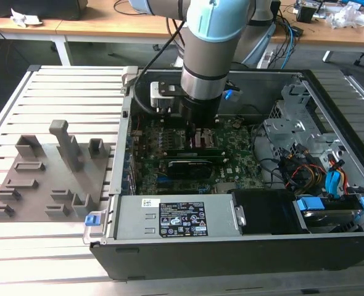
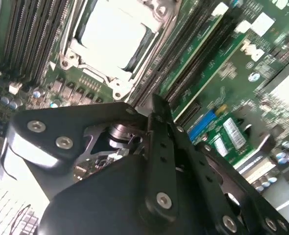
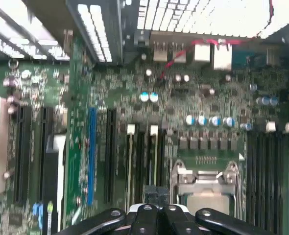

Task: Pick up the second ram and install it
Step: 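Press down the second ram until it locks into place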

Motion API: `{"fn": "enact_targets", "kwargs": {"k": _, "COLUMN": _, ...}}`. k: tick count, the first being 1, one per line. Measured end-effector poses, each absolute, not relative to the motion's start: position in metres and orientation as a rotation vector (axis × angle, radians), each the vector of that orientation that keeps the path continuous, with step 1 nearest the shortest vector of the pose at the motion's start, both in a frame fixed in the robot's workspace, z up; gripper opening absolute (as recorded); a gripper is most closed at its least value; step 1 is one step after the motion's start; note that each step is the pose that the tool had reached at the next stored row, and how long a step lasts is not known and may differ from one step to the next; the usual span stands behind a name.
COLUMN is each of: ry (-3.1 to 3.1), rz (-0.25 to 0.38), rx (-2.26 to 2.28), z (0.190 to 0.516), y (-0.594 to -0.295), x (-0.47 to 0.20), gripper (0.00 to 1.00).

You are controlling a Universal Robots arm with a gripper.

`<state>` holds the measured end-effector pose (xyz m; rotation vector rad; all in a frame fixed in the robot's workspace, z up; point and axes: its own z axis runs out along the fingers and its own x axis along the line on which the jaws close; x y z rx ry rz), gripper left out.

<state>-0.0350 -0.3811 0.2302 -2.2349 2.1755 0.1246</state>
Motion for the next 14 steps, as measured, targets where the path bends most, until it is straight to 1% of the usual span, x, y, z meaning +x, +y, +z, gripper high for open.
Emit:
{"fn": "enact_targets", "kwargs": {"k": 2, "ry": 2.175, "rz": 0.125, "rx": -2.235, "z": 0.235, "y": -0.381, "x": -0.022, "gripper": 0.11}}
{"fn": "enact_targets", "kwargs": {"k": 7, "ry": 2.175, "rz": 0.125, "rx": -2.235, "z": 0.289, "y": -0.380, "x": -0.021, "gripper": 0.11}}
{"fn": "enact_targets", "kwargs": {"k": 14, "ry": 2.175, "rz": 0.125, "rx": -2.235, "z": 0.294, "y": -0.380, "x": -0.021, "gripper": 0.11}}
